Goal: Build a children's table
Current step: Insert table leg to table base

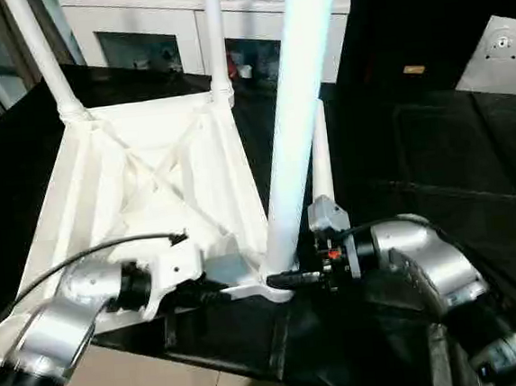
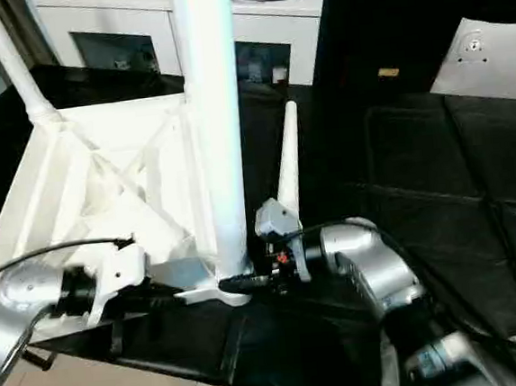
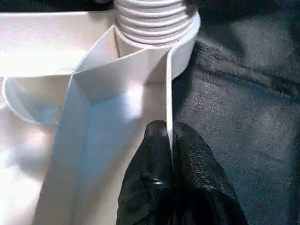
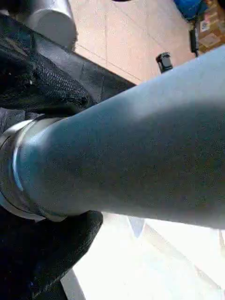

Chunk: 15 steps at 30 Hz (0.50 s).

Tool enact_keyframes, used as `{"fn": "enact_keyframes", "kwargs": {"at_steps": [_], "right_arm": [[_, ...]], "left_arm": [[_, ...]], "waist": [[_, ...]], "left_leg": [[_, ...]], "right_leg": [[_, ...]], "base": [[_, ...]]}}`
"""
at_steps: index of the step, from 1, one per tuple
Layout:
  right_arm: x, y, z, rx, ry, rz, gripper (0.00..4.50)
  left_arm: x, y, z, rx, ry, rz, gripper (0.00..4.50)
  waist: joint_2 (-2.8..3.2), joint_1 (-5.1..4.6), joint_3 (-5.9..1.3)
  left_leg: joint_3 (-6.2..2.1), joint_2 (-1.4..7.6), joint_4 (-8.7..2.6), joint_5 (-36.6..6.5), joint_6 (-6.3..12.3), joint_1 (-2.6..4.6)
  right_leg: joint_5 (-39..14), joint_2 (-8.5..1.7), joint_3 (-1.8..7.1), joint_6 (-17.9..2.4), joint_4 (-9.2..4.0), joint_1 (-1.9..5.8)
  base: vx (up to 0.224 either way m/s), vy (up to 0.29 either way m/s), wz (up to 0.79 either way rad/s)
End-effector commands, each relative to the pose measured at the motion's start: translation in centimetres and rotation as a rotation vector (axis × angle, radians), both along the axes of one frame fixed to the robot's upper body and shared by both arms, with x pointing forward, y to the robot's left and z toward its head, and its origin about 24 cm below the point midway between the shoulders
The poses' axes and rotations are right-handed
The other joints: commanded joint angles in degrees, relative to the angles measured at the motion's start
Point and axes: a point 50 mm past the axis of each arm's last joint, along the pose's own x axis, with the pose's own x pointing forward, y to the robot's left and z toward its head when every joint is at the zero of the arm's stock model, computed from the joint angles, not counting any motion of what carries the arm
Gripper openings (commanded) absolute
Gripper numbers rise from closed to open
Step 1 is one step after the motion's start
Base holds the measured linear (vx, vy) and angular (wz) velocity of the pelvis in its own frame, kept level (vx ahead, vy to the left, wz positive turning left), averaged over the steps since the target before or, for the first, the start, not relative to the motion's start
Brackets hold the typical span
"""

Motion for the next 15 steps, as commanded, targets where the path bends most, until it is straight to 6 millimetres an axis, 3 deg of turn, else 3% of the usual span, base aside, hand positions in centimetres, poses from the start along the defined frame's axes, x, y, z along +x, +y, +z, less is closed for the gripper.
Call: {"fn": "enact_keyframes", "kwargs": {"at_steps": [1, 2, 3, 5, 7, 9, 10, 12, 15], "right_arm": [[-0.7, 0.5, -0.7, 0.005, 0.040, -0.001, 2.73], [-1.2, 1.6, -1.3, 0.048, 0.046, -0.119, 2.72], [-1.4, 2.1, -1.5, 0.065, 0.052, -0.166, 2.72], [-1.9, 3.5, -2.2, 0.097, 0.076, -0.290, 2.72], [-2.4, 4.9, -2.5, 0.132, 0.094, -0.338, 2.72], [-2.7, 6.3, -2.7, 0.139, 0.102, -0.390, 2.72], [-2.7, 6.7, -2.7, 0.136, 0.102, -0.402, 2.72], [-2.4, 8.4, -2.8, 0.084, 0.057, -0.444, 2.72], [-1.7, 8.8, -2.7, 0.067, 0.072, -0.511, 2.72]], "left_arm": [[0.2, -0.4, 1.0, -0.046, -0.036, 0.029, 0.00], [0.0, -0.9, 1.3, -0.080, -0.062, 0.138, 0.00], [0.0, -1.1, 1.4, -0.092, -0.065, 0.183, 0.00], [-0.1, -2.0, 1.7, -0.142, -0.079, 0.306, 0.00], [0.0, -3.1, 1.7, -0.171, -0.085, 0.383, 0.00], [0.1, -4.4, 1.6, -0.182, -0.099, 0.441, 0.00], [0.2, -4.8, 1.6, -0.186, -0.102, 0.458, 0.00], [0.8, -7.4, 1.3, -0.221, -0.108, 0.567, 0.00], [1.5, -9.0, 1.2, -0.209, -0.125, 0.634, 0.00]], "waist": [[0.35, -0.16, -3.06], [0.22, -0.35, -3.04], [0.52, -0.31, -2.86], [0.09, -1.56, -2.30], [0.13, -2.31, -2.19], [-0.34, -3.13, -1.80], [-0.24, -3.24, -1.58], [-0.50, -3.33, -1.30], [-0.73, -3.46, -1.24]], "left_leg": [[-0.49, 3.68, -4.18, -1.0, 3.99, -0.93], [-0.47, 3.75, -4.28, -0.7, 3.63, -1.08], [-0.54, 3.82, -4.31, -0.4, 3.28, -1.12], [-0.61, 3.45, -4.68, -3.3, 2.21, -1.30], [-0.63, 3.19, -4.76, -4.8, 1.79, -1.37], [-0.51, 2.77, -4.67, -5.9, 2.50, -1.32], [-0.41, 2.57, -4.60, -6.7, 2.96, -0.99], [-0.40, 2.46, -4.63, -7.3, 3.01, -0.81], [-0.54, 2.35, -4.67, -7.6, 3.47, -0.75]], "right_leg": [[-12.1, -5.64, 4.37, -9.5, -2.75, 3.82], [-11.9, -5.69, 4.48, -9.3, -2.66, 4.04], [-11.5, -5.80, 4.50, -9.5, -2.65, 3.87], [-15.8, -5.50, 4.17, -8.5, -3.50, 3.91], [-18.9, -5.49, 4.09, -7.5, -3.80, 4.14], [-24.5, -5.37, 4.03, -5.2, -4.84, 3.86], [-27.2, -5.12, 3.95, -4.0, -5.41, 3.35], [-30.2, -5.11, 3.79, -2.7, -5.85, 3.12], [-30.9, -5.07, 3.73, -1.4, -6.00, 3.06]], "base": [[0.000, 0.000, 0.00], [0.000, 0.000, 0.00], [0.000, 0.000, 0.00], [0.000, 0.000, 0.00], [0.000, 0.000, 0.00], [0.000, 0.000, 0.00], [0.000, 0.000, 0.00], [0.000, 0.000, 0.00], [0.000, 0.000, 0.00]]}}
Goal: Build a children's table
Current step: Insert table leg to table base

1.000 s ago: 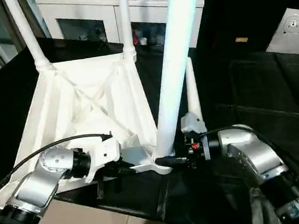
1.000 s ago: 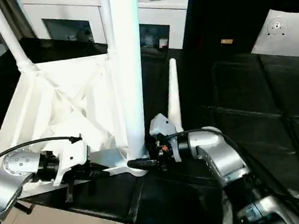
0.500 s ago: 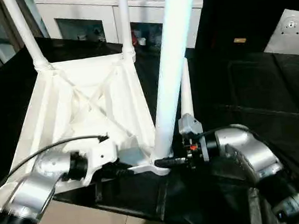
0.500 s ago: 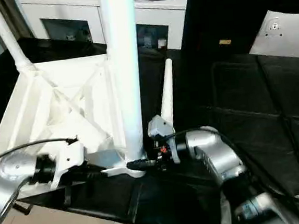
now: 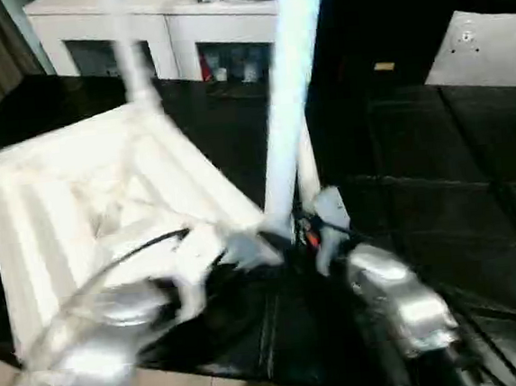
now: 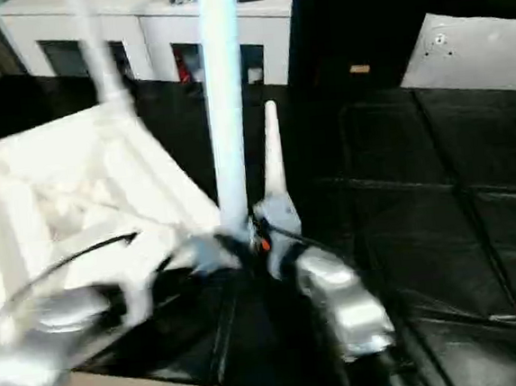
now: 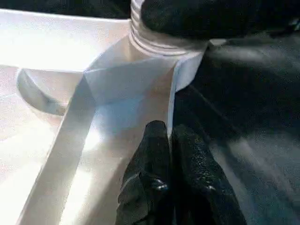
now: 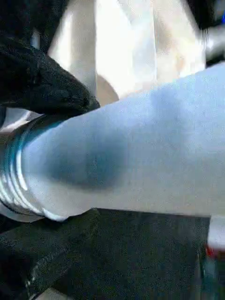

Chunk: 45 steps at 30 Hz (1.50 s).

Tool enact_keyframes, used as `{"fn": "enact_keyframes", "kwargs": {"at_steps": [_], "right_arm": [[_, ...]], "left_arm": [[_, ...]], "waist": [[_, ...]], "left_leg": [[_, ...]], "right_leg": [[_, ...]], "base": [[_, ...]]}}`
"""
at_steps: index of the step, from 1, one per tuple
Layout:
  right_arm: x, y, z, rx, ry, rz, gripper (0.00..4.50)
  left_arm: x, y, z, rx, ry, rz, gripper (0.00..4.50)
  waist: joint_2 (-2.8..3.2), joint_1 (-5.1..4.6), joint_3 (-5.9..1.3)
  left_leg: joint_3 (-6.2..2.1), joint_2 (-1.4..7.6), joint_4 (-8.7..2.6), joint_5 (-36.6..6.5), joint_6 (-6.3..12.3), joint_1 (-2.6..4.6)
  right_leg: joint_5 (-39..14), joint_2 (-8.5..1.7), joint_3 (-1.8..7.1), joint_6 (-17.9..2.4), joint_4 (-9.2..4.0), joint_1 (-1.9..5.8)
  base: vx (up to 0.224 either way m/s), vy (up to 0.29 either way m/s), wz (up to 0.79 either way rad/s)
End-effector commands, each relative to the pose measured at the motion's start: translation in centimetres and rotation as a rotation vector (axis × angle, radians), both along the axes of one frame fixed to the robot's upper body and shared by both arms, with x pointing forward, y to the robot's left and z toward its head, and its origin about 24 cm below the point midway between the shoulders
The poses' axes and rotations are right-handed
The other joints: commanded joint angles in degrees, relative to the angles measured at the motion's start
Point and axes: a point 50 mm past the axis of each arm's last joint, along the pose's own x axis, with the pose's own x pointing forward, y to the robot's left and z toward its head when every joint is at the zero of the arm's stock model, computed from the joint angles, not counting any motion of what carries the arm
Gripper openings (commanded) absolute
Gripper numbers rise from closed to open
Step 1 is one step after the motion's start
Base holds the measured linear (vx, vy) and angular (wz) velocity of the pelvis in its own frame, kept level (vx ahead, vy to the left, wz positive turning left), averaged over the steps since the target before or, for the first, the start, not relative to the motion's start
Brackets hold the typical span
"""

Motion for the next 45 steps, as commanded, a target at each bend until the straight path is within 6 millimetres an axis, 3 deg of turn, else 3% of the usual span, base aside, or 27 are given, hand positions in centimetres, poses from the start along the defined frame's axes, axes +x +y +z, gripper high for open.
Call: {"fn": "enact_keyframes", "kwargs": {"at_steps": [1, 3, 5, 8, 11, 12, 14, 16, 17, 18, 21, 23, 24, 25, 26, 32, 41, 45], "right_arm": [[-3.0, 5.8, -1.8, 0.051, 0.144, 0.252, 2.72], [-2.7, 5.8, -1.7, 0.044, 0.155, 0.222, 2.72], [-2.7, 5.4, -1.7, 0.043, 0.157, 0.209, 2.72], [-2.6, 4.4, -1.9, 0.063, 0.164, 0.166, 3.42], [-2.0, 3.0, -2.0, 0.072, 0.160, 0.086, 3.63], [-2.0, 3.0, -2.0, 0.072, 0.160, 0.083, 3.78], [-1.5, 2.2, -1.7, 0.089, 0.151, 0.045, 3.93], [-1.3, 1.9, -1.4, 0.099, 0.145, 0.035, 4.09], [-1.2, 1.5, -1.3, 0.106, 0.141, 0.024, 3.95], [-1.0, 1.1, -1.3, 0.115, 0.145, 0.013, 3.79], [-1.0, 0.7, -1.3, 0.129, 0.153, 0.013, 3.57], [-1.0, 0.6, -1.3, 0.131, 0.155, 0.014, 3.37], [-1.0, 0.4, -1.4, 0.130, 0.158, 0.012, 3.25], [-1.0, 0.3, -1.5, 0.129, 0.159, 0.013, 3.23], [-0.9, 0.2, -1.4, 0.126, 0.156, 0.013, 3.12], [-0.6, -0.3, -1.2, 0.126, 0.152, 0.015, 2.85], [-0.9, -0.7, -1.7, 0.087, 0.162, 0.067, 2.83], [-0.8, -1.3, -1.4, 0.058, 0.160, 0.087, 2.83]], "left_arm": [[1.3, -2.6, 1.8, -0.061, -0.113, 0.038, 0.00], [1.7, -3.1, 1.9, -0.041, -0.118, 0.059, 0.00], [2.1, -3.3, 2.1, -0.017, -0.134, 0.049, 0.00], [2.2, -3.1, 2.3, 0.003, -0.147, 0.003, 0.00], [2.0, -2.2, 2.3, 0.013, -0.142, -0.028, 0.00], [2.0, -2.1, 2.3, 0.013, -0.142, -0.028, 0.00], [1.7, -1.4, 2.5, 0.021, -0.143, -0.059, 0.00], [1.5, -1.1, 2.6, 0.025, -0.145, -0.082, 0.00], [1.3, -0.7, 2.5, 0.039, -0.138, -0.104, 0.00], [1.0, -0.4, 2.4, 0.054, -0.128, -0.128, 0.00], [0.5, 0.1, 2.5, 0.064, -0.116, -0.141, 0.00], [0.5, 0.1, 2.5, 0.063, -0.116, -0.141, 0.00], [0.4, 0.2, 2.5, 0.061, -0.115, -0.141, 0.00], [0.4, 0.2, 2.5, 0.062, -0.114, -0.144, 0.00], [0.3, 0.3, 2.5, 0.066, -0.111, -0.155, 0.00], [0.1, 0.7, 2.4, 0.080, -0.108, -0.184, 0.00], [-0.7, 1.4, 2.0, 0.103, -0.086, -0.262, 0.00], [-0.8, 2.9, 2.0, 0.170, -0.092, -0.324, 0.00]], "waist": [[-0.43, 0.07, -1.66], [-0.75, 0.13, -1.84], [-0.54, 0.41, -2.02], [-0.60, 0.46, -2.10], [-0.12, 0.33, -2.01], [-0.36, 0.08, -1.91], [0.02, -0.16, -2.06], [-0.12, -0.30, -2.11], [0.35, -0.17, -2.42], [0.07, -0.18, -2.60], [0.39, 0.05, -3.17], [0.34, 0.36, -3.14], [0.69, 0.56, -3.30], [0.46, 0.55, -3.19], [0.72, 0.65, -3.25], [0.38, 0.71, -3.27], [0.15, 0.97, -3.36], [0.11, 0.89, -3.31]], "left_leg": [[-0.81, 2.42, -4.51, -7.2, 4.16, -1.17], [-0.82, 2.52, -4.48, -6.2, 4.74, -1.29], [-0.77, 2.55, -4.42, -4.6, 5.39, -1.22], [-0.89, 2.78, -4.48, -3.5, 5.63, -1.52], [-0.94, 2.78, -4.66, -5.9, 5.32, -1.34], [-0.98, 2.76, -4.74, -7.0, 4.87, -1.49], [-1.14, 2.75, -4.72, -8.2, 4.27, -1.38], [-1.17, 2.79, -4.74, -8.0, 4.20, -1.38], [-1.25, 2.88, -4.65, -7.6, 4.04, -1.26], [-1.26, 3.05, -4.62, -6.4, 4.13, -1.27], [-1.17, 3.34, -4.27, -1.9, 4.50, -1.37], [-0.95, 3.19, -4.17, -0.8, 4.78, -1.43], [-0.96, 3.26, -4.12, -0.6, 4.76, -1.40], [-0.92, 3.25, -4.16, -0.9, 4.66, -1.45], [-0.94, 3.20, -4.17, -1.6, 4.38, -1.42], [-0.91, 3.18, -4.20, -2.3, 3.84, -1.38], [-0.86, 3.16, -4.07, -1.3, 4.26, -1.35], [-0.86, 3.18, -4.15, -1.9, 4.07, -1.27]], "right_leg": [[-29.6, -5.01, 3.61, -1.5, -5.72, 2.83], [-26.8, -5.02, 3.72, -2.0, -5.33, 2.93], [-23.8, -5.05, 3.90, -2.7, -5.00, 2.87], [-20.4, -5.13, 4.00, -3.8, -4.53, 3.17], [-22.7, -5.32, 3.94, -4.0, -4.86, 3.11], [-24.4, -5.38, 3.87, -3.6, -5.10, 3.26], [-26.3, -5.40, 3.78, -3.1, -5.29, 3.22], [-25.6, -5.38, 3.87, -3.3, -5.28, 3.19], [-24.5, -5.44, 3.91, -3.7, -5.00, 3.28], [-22.0, -5.45, 4.00, -4.7, -4.67, 3.31], [-13.5, -5.43, 4.17, -8.4, -3.31, 3.53], [-11.1, -5.40, 4.22, -9.5, -3.05, 3.54], [-10.6, -5.50, 4.22, -9.8, -2.97, 3.64], [-10.8, -5.42, 4.16, -9.7, -3.10, 3.65], [-11.7, -5.49, 4.16, -9.6, -3.13, 3.74], [-13.1, -5.48, 4.22, -8.9, -3.28, 3.81], [-12.6, -5.45, 4.23, -9.1, -2.99, 3.75], [-13.4, -5.36, 4.23, -8.6, -3.01, 3.67]], "base": [[0.000, 0.000, 0.00], [0.000, 0.000, 0.00], [0.000, 0.000, 0.00], [0.000, 0.000, 0.00], [0.000, 0.000, 0.00], [0.000, 0.000, 0.00], [0.000, 0.000, 0.00], [0.000, 0.000, 0.00], [0.000, 0.000, 0.00], [0.000, 0.000, 0.00], [0.000, 0.000, 0.00], [0.000, 0.000, 0.00], [0.000, 0.000, 0.00], [0.000, 0.000, 0.00], [0.000, 0.000, 0.00], [0.000, 0.000, 0.00], [0.000, 0.000, 0.00], [0.000, 0.000, 0.00]]}}
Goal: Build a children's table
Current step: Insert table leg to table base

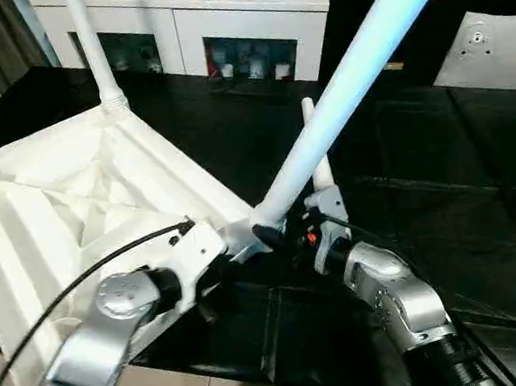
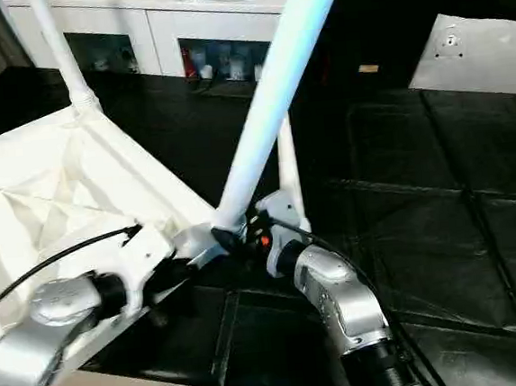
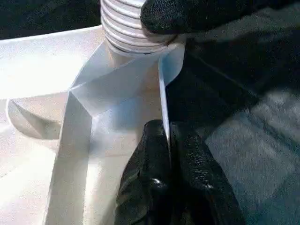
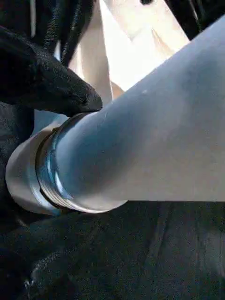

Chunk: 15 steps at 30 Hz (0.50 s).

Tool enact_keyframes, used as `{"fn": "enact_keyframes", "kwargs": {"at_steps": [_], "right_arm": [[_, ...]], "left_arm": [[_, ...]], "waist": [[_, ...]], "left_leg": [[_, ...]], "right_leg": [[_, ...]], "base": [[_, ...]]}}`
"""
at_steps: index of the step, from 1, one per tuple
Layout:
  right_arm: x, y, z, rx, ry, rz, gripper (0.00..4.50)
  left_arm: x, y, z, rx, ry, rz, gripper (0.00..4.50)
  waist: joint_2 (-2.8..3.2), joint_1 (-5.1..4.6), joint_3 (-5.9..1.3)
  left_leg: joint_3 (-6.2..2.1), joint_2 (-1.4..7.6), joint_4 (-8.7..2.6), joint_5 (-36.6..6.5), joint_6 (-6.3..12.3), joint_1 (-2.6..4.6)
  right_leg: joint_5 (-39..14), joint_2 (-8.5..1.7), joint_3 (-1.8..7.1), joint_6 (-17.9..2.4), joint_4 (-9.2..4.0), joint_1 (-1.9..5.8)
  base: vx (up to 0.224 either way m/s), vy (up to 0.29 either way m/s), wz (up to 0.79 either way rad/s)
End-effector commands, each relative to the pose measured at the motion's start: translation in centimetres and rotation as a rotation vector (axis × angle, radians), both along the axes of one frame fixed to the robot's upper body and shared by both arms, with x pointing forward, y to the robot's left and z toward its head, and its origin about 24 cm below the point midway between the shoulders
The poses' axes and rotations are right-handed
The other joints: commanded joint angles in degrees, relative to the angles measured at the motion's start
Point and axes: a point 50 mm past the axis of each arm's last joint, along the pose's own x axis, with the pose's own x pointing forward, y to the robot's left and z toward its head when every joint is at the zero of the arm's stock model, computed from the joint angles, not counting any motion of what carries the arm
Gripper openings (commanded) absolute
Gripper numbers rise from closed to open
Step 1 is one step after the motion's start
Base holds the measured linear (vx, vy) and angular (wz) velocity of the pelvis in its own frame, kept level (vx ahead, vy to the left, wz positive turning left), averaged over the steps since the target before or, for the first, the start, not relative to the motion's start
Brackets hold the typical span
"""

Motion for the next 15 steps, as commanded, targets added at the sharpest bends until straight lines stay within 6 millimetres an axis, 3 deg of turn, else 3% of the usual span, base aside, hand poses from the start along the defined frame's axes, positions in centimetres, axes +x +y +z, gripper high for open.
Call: {"fn": "enact_keyframes", "kwargs": {"at_steps": [1, 2, 4, 5, 12, 15], "right_arm": [[0.0, -0.7, -0.7, -0.046, 0.046, -0.014, 2.83], [0.2, -0.9, -0.3, -0.039, 0.038, -0.009, 2.83], [0.6, -1.4, 0.7, -0.023, 0.025, 0.000, 2.83], [0.8, -1.5, 1.1, -0.014, 0.022, 0.009, 2.83], [0.8, -1.9, 2.5, -0.016, 0.040, 0.137, 2.83], [0.8, -2.1, 2.9, -0.052, 0.034, 0.189, 2.83]], "left_arm": [[-0.4, -0.6, 0.9, -0.004, -0.039, -0.124, 0.00], [-0.2, -0.1, 1.1, 0.008, -0.053, -0.138, 0.00], [0.2, 0.8, 1.6, 0.013, -0.079, -0.161, 0.00], [0.4, 1.2, 1.8, 0.013, -0.085, -0.162, 0.00], [0.9, 2.2, 2.4, -0.007, -0.106, -0.195, 0.00], [1.0, 2.4, 3.1, -0.051, -0.108, -0.212, 0.55]], "waist": [[0.62, 0.29, -3.19], [0.31, 0.15, -3.20], [0.56, 0.43, -3.13], [0.41, 0.62, -3.20], [0.30, 1.74, -3.49], [0.07, 1.98, -3.60]], "left_leg": [[-0.75, 3.09, -4.16, -2.5, 3.60, -0.93], [-0.68, 3.06, -4.19, -2.7, 3.63, -0.99], [-0.68, 2.99, -4.19, -3.3, 3.56, -0.79], [-0.58, 3.15, -4.21, -3.4, 3.26, -0.58], [-0.49, 3.31, -4.07, -0.6, 2.57, -0.50], [-0.43, 3.07, -3.91, 0.1, 2.95, -0.87]], "right_leg": [[-14.2, -5.41, 4.21, -8.2, -3.37, 3.87], [-14.5, -5.37, 4.25, -8.0, -3.40, 3.94], [-16.0, -5.34, 4.29, -7.4, -3.61, 3.74], [-16.1, -5.41, 4.34, -7.3, -3.61, 3.65], [-10.9, -5.42, 4.48, -8.4, -2.63, 3.70], [-10.6, -5.65, 4.48, -8.5, -2.47, 3.99]], "base": [[0.000, 0.000, 0.00], [0.000, 0.000, 0.00], [0.000, 0.000, 0.00], [0.000, 0.000, 0.00], [0.000, 0.000, 0.00], [0.000, 0.000, 0.00]]}}
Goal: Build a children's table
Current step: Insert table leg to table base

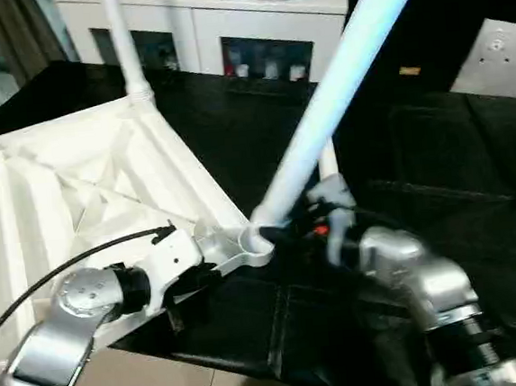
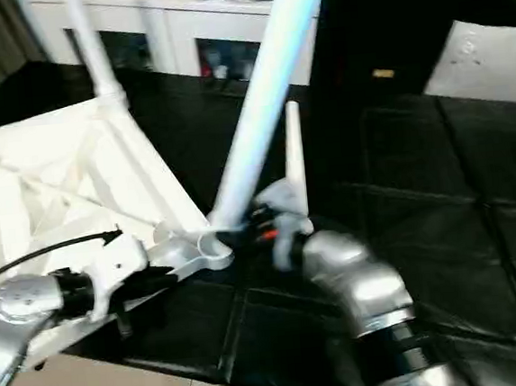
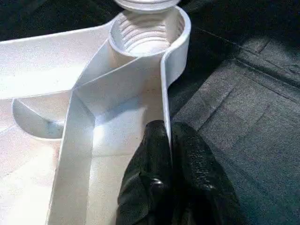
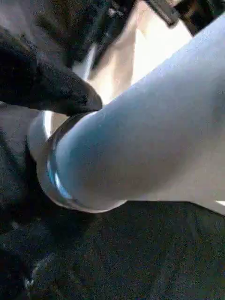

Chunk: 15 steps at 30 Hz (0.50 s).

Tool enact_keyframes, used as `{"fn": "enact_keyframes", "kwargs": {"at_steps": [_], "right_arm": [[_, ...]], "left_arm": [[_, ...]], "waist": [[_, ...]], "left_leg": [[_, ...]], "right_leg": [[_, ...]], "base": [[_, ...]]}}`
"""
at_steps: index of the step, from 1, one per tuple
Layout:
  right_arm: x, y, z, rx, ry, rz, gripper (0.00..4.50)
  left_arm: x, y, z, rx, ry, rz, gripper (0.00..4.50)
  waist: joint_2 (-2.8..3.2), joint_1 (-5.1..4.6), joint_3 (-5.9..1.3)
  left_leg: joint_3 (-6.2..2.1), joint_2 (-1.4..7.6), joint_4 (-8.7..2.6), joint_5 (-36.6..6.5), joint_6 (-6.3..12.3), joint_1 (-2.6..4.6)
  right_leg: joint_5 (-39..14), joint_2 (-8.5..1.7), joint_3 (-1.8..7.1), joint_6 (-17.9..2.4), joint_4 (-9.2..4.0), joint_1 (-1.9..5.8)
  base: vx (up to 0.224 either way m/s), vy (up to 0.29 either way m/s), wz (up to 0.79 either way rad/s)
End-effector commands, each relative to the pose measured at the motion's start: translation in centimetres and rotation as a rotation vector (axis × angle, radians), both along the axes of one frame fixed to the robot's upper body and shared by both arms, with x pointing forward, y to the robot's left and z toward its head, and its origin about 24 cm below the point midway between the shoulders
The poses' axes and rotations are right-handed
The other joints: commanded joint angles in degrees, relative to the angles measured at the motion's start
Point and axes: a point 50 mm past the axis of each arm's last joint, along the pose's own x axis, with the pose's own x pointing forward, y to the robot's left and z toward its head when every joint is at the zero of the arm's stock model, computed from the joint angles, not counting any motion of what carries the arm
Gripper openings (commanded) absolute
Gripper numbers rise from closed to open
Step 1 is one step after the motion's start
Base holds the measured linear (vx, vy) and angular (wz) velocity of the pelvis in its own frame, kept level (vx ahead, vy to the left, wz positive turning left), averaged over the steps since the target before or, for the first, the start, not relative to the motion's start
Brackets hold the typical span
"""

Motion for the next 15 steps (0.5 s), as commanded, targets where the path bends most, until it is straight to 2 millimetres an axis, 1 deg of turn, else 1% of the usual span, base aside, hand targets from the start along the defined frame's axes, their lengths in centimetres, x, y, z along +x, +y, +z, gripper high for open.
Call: {"fn": "enact_keyframes", "kwargs": {"at_steps": [1, 2, 3, 4, 5, 6, 7, 8, 9, 10, 11, 12, 13, 14, 15], "right_arm": [[0.2, 0.2, 1.1, -0.007, -0.031, 0.043, 2.83], [0.3, 0.2, 1.2, -0.008, -0.032, 0.045, 2.83], [0.4, 0.1, 1.4, -0.012, -0.035, 0.050, 2.83], [0.4, 0.1, 1.4, -0.012, -0.035, 0.050, 2.83], [0.6, 0.1, 1.9, -0.008, -0.045, 0.061, 2.83], [0.6, 0.2, 2.4, -0.003, -0.058, 0.086, 2.83], [0.7, 0.2, 2.7, 0.001, -0.067, 0.105, 2.83], [0.6, 0.3, 3.1, 0.003, -0.079, 0.130, 2.83], [0.6, 0.4, 3.3, 0.004, -0.085, 0.145, 2.83], [0.6, 0.4, 3.3, 0.004, -0.085, 0.145, 2.83], [0.5, 0.4, 3.4, 0.003, -0.091, 0.157, 2.83], [0.5, 0.5, 3.5, 0.002, -0.094, 0.169, 2.83], [0.4, 0.7, 3.7, -0.002, -0.098, 0.184, 2.83], [0.3, 0.8, 3.8, -0.004, -0.099, 0.188, 2.83], [0.3, 0.8, 3.8, -0.006, -0.100, 0.193, 2.83]], "left_arm": [[0.7, -0.8, 3.1, -0.105, -0.109, -0.065, 0.58], [0.7, -0.8, 3.2, -0.112, -0.109, -0.065, 0.63], [0.9, -0.7, 3.7, -0.169, -0.109, -0.052, 0.63], [0.9, -0.7, 3.7, -0.169, -0.109, -0.052, 0.85], [1.3, -0.9, 4.7, -0.259, -0.126, -0.022, 0.85], [1.8, -1.2, 5.9, -0.371, -0.144, 0.006, 1.02], [2.1, -1.3, 6.7, -0.442, -0.155, 0.021, 1.04], [2.4, -1.5, 7.2, -0.490, -0.161, 0.028, 1.07], [2.6, -1.8, 7.6, -0.515, -0.162, 0.019, 1.07], [2.6, -1.8, 7.6, -0.515, -0.162, 0.019, 1.14], [2.8, -2.3, 7.8, -0.527, -0.155, 0.006, 1.35], [2.9, -2.8, 8.0, -0.543, -0.149, -0.015, 1.35], [3.1, -3.7, 8.2, -0.567, -0.130, -0.047, 1.47], [3.2, -3.9, 8.2, -0.572, -0.126, -0.054, 1.53], [3.3, -4.2, 8.3, -0.578, -0.121, -0.065, 1.53]], "waist": [[0.34, -0.01, -3.60], [0.41, 0.07, -3.60], [0.36, 0.07, -3.51], [0.30, 0.04, -3.46], [0.24, 0.09, -3.38], [0.11, 0.06, -3.42], [0.18, 0.33, -3.40], [0.11, 0.47, -3.35], [-0.04, 0.61, -3.37], [-0.18, 0.59, -3.28], [-0.30, 0.60, -3.25], [-0.24, 0.67, -3.28], [-0.09, 0.78, -3.36], [-0.18, 0.79, -3.36], [-0.18, 0.95, -3.44]], "left_leg": [[-0.37, 2.99, -4.02, -0.2, 3.25, -0.75], [-0.38, 3.01, -4.04, -0.4, 3.00, -0.72], [-0.38, 3.16, -4.07, -1.1, 2.62, -0.73], [-0.35, 3.09, -4.07, -1.3, 2.46, -0.81], [-0.31, 3.00, -4.06, -2.0, 2.18, -0.75], [-0.10, 2.89, -3.95, -2.6, 1.77, -0.70], [-0.10, 2.89, -3.87, -2.9, 1.61, -0.64], [-0.19, 2.84, -3.91, -3.1, 1.80, -0.72], [-0.17, 2.78, -3.89, -3.4, 1.94, -0.68], [-0.15, 2.69, -3.93, -3.4, 2.11, -0.80], [-0.26, 2.64, -3.98, -3.3, 2.33, -0.90], [-0.17, 2.45, -3.88, -3.3, 2.46, -0.72], [-0.18, 2.47, -3.86, -2.7, 2.45, -0.68], [-0.11, 2.40, -3.84, -2.2, 2.49, -0.74], [-0.25, 2.52, -3.86, -2.0, 2.45, -0.73]], "right_leg": [[-11.9, -5.60, 4.45, -8.0, -3.01, 4.00], [-12.5, -5.69, 4.43, -8.3, -2.96, 4.02], [-13.4, -5.63, 4.39, -8.3, -3.07, 3.96], [-14.0, -5.67, 4.39, -8.2, -3.13, 4.02], [-15.6, -5.59, 4.39, -7.6, -3.35, 3.95], [-16.6, -5.61, 4.36, -7.8, -3.32, 4.04], [-17.4, -5.58, 4.34, -7.8, -3.46, 3.97], [-18.1, -5.52, 4.29, -7.5, -3.63, 3.92], [-19.1, -5.45, 4.26, -6.6, -3.73, 3.96], [-19.8, -5.33, 4.24, -5.9, -3.83, 4.02], [-21.2, -5.37, 4.22, -4.6, -3.94, 4.06], [-23.1, -5.30, 4.14, -3.4, -4.24, 3.92], [-23.5, -5.27, 4.11, -2.9, -4.32, 3.88], [-23.5, -5.13, 4.09, -2.6, -4.44, 3.87], [-22.9, -5.16, 4.06, -2.6, -4.31, 3.83]], "base": [[0.000, 0.000, 0.00], [0.000, 0.000, 0.00], [0.000, 0.000, 0.00], [0.000, 0.000, 0.00], [0.000, 0.000, 0.00], [0.000, 0.000, 0.00], [0.000, 0.000, 0.00], [0.000, 0.000, 0.00], [0.000, 0.000, 0.00], [0.000, 0.000, 0.00], [0.000, 0.000, 0.00], [0.000, 0.000, 0.00], [0.000, 0.000, 0.00], [0.000, 0.000, 0.00], [0.000, 0.000, 0.00]]}}
